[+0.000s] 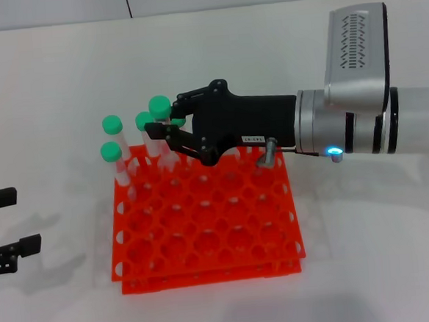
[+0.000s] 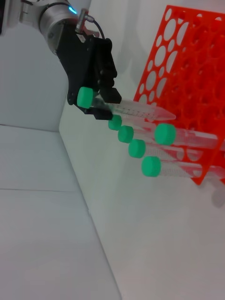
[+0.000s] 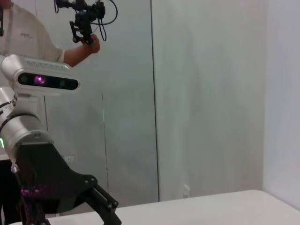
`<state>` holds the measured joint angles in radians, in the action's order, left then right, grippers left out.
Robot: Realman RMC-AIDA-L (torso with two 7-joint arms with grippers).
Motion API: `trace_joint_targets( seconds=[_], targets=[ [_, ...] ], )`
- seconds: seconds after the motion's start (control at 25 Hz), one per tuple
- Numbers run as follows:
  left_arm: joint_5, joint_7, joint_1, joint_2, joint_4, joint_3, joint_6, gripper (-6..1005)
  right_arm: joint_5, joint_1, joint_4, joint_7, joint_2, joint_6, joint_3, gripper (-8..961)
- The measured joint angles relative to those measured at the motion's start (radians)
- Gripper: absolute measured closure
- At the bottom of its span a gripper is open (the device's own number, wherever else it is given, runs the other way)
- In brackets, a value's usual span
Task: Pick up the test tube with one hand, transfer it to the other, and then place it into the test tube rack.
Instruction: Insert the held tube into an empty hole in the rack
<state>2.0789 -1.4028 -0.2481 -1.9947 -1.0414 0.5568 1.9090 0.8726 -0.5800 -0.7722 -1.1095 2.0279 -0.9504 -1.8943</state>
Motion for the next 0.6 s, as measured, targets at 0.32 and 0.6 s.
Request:
trace_joint_targets(
  seconds=[0.32, 0.6],
  targets=[
    [-0.007, -0.001, -0.001, -0.002, 0.000, 0.000, -0.001, 125, -0.037, -0.002, 0.001, 0.000, 0.000, 0.007, 0.004, 654],
    [-0.009, -0.001, -0.010, -0.003, 0.000, 0.000, -0.006, 125, -0.062, -0.005, 0.007, 0.000, 0.000, 0.010, 0.007, 649]
  ],
)
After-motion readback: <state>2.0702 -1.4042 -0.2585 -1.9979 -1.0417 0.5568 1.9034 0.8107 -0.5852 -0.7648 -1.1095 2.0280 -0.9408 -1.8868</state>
